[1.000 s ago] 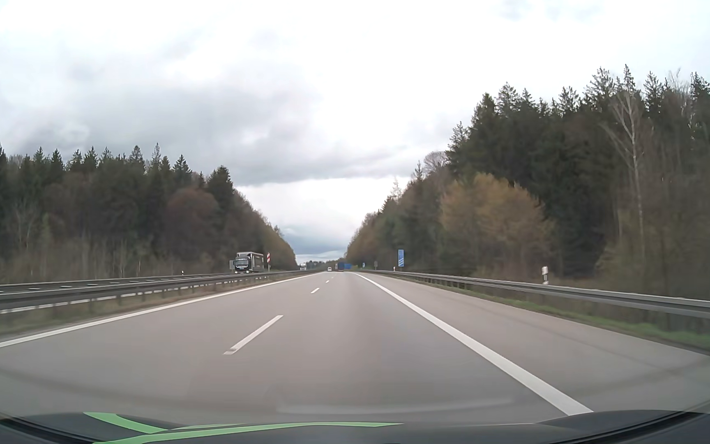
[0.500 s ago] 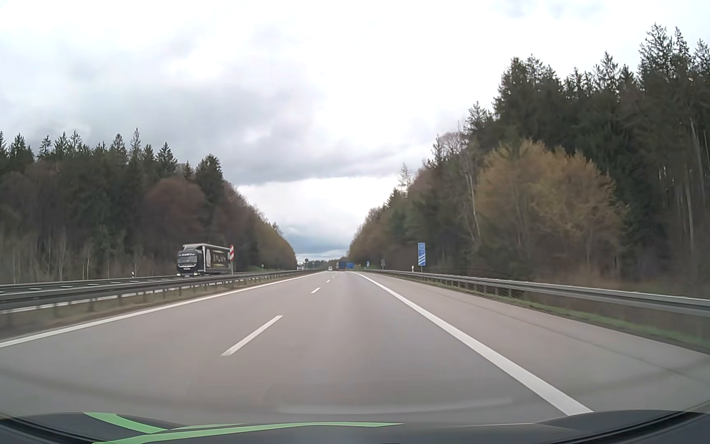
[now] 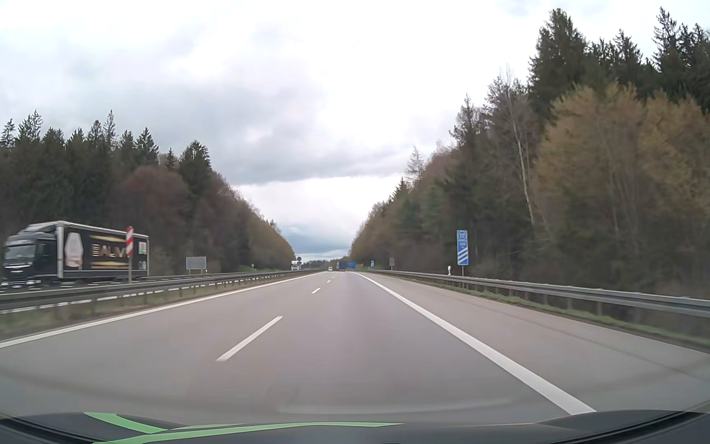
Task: Follow the waypoints while adhering to traffic rules and regulations
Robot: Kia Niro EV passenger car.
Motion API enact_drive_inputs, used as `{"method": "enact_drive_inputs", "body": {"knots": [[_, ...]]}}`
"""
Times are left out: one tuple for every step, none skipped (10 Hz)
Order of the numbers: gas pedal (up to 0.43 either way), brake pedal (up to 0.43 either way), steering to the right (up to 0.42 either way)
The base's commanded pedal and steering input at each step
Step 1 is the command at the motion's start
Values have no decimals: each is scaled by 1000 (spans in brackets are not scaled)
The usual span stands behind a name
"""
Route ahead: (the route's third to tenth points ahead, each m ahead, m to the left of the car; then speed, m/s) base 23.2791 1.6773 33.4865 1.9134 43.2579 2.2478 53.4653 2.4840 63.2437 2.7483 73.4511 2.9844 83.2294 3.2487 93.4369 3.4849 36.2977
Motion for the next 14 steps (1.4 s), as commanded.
{"method": "enact_drive_inputs", "body": {"knots": [[421,0,-4],[409,0,-4],[398,0,-4],[398,0,-4],[398,0,-4],[398,0,-4],[398,0,-4],[398,0,-5],[390,0,-5],[390,0,-5],[390,0,-5],[390,0,-5],[390,0,-6],[390,0,-6]]}}
